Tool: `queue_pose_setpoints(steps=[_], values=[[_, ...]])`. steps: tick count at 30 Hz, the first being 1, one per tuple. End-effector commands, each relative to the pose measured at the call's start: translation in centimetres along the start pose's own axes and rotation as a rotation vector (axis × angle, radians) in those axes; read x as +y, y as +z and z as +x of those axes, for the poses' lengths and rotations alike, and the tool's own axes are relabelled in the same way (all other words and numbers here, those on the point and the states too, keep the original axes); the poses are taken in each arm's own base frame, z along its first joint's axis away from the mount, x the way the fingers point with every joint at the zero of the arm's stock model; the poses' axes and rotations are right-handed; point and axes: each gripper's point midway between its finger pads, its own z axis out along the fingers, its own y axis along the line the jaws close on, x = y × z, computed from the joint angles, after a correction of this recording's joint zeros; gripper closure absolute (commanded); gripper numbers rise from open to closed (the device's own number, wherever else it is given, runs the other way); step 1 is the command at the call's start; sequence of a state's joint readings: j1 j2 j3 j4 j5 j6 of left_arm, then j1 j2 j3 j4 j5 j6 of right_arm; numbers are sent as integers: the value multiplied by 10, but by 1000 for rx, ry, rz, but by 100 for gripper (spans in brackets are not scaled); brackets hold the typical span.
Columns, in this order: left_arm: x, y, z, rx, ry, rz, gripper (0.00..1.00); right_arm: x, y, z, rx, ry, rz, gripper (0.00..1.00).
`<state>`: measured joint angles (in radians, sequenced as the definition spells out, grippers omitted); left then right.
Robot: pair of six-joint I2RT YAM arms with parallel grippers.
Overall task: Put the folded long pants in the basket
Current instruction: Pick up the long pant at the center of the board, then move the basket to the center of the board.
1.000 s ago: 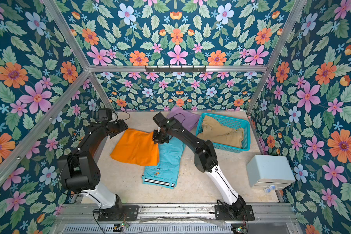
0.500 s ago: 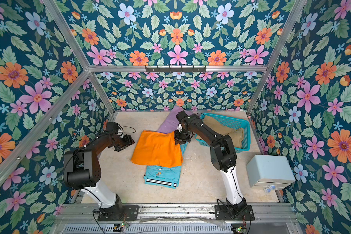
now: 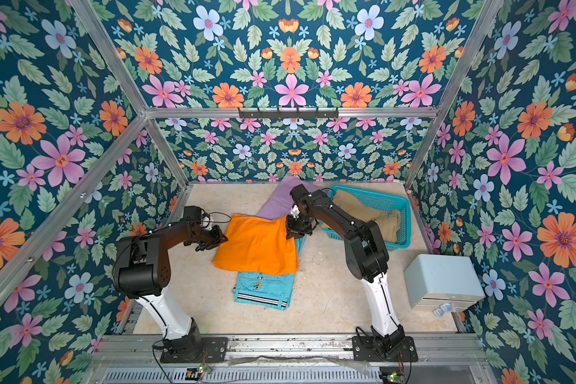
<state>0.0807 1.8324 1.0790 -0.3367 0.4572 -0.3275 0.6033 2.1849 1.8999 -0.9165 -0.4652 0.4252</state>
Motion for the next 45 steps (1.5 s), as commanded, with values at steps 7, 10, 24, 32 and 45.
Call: queue_pose_setpoints(steps=[7,10,24,32,45], values=[[-49,-96,-54,-276,76,35,100,54,-74,-5,-128,-121,-122,100],[-92,-138,-65,-316,75,142,100,47,-123,-7,-196,-96,-98,100],[-359,-111,-35,-340,182,453,100,-154,-326,-6,-593,346,203,100],[-472,-34,18,-215,243,560,100,-241,-362,12,-620,507,448,100],[-493,29,52,-168,211,562,100,-300,-348,-10,-512,571,572,100]])
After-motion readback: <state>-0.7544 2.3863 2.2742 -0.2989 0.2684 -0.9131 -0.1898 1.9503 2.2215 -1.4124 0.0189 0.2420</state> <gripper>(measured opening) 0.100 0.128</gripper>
